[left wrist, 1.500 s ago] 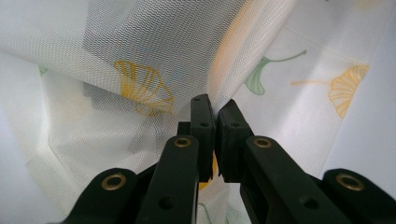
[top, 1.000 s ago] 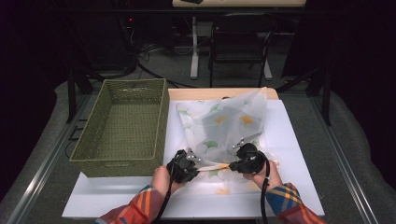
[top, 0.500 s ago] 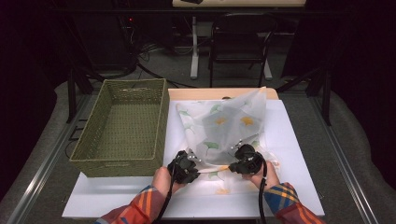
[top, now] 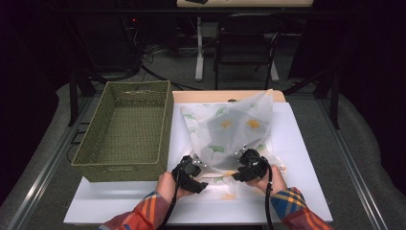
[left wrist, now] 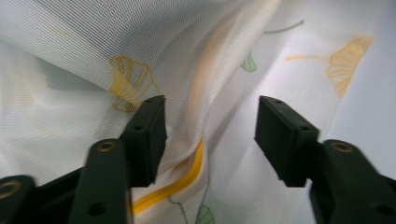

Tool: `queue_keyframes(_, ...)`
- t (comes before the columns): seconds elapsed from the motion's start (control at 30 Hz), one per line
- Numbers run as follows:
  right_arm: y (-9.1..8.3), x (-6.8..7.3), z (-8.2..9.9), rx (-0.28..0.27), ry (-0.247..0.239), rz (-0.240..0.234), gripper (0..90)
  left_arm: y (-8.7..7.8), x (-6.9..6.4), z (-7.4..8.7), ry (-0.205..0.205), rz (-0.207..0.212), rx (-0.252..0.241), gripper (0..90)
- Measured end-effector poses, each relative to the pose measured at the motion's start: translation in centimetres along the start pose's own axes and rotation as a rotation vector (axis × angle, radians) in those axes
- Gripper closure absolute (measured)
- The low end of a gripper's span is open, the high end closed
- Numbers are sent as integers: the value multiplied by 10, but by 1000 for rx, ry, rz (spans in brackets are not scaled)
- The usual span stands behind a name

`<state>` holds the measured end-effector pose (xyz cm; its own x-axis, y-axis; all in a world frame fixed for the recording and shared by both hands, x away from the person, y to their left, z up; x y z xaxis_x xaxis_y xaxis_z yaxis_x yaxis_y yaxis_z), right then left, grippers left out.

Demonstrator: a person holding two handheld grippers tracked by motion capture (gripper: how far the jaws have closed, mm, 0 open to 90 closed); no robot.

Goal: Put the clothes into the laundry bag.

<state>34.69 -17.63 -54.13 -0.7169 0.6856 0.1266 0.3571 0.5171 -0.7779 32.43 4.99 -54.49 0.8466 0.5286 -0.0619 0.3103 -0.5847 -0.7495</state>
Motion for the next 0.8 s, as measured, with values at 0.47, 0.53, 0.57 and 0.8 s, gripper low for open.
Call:
queue_keyframes(0.47,-29,3,-6,-58,-9,-6,142,-42,-11,3,12,-19,-74,195)
queue_keyframes(0.53,-33,2,-5,-66,-5,-2,103,-45,-12,5,7,-17,-78,177)
queue_keyframes(0.57,-35,2,-4,-68,-3,3,93,-47,-12,6,9,-22,-79,172)
queue_keyframes(0.8,-47,-7,6,-72,28,22,7,-58,-13,14,-3,-33,-81,157)
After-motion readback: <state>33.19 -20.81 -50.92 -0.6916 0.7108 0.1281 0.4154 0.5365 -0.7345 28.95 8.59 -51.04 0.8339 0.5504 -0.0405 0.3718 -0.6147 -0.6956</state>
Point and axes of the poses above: each handheld gripper's, and its own axes: y roughly forward along the jaws, z roughly out of its underside, x roughly to its left, the point moved 2 cm from there along y, roughly forward along the jaws, and after that the axes turned 10 degrees about -x, right-handed, at the moved point
